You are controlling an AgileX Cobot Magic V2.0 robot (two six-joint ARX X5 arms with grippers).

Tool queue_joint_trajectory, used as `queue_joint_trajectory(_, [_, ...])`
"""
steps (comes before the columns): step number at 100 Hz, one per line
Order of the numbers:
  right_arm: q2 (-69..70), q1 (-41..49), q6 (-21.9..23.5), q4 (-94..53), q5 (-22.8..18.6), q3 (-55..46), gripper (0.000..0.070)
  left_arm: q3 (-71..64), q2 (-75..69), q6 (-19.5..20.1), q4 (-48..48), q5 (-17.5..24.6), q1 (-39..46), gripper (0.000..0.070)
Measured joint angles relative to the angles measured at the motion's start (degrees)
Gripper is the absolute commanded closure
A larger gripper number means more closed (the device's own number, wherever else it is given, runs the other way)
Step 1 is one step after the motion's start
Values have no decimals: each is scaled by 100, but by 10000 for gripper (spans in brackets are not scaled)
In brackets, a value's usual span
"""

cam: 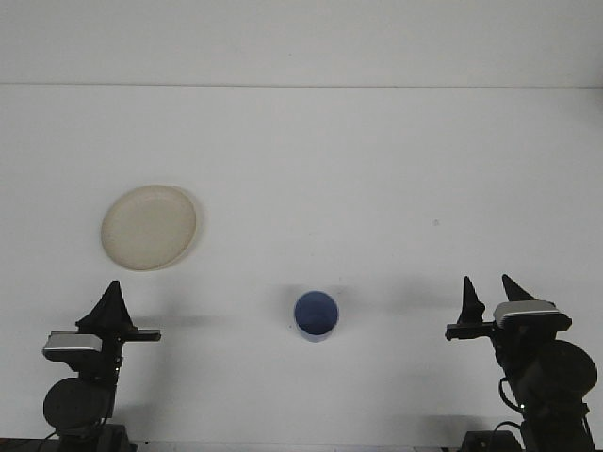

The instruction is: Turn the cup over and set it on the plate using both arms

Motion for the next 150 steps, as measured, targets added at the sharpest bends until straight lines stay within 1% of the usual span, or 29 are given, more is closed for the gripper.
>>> queue_joint_trajectory(77, [4,0,-2,173,0,2,273,0,0,15,31,0,0,689])
queue_joint_trajectory(89, [4,0,-2,192,0,2,273,9,0,-197,-17,0,0,689])
queue_joint_trajectory(103, [4,0,-2,195,0,2,273,389,50,-369,-872,0,0,689])
queue_joint_trajectory(119, [4,0,-2,197,0,2,273,1512,431,-435,-1753,0,0,689])
queue_joint_trajectory(133, [4,0,-2,197,0,2,273,2629,1187,-448,-2640,0,0,689])
queue_joint_trajectory(150, [4,0,-2,197,0,2,273,4050,2413,-450,-4061,0,0,689])
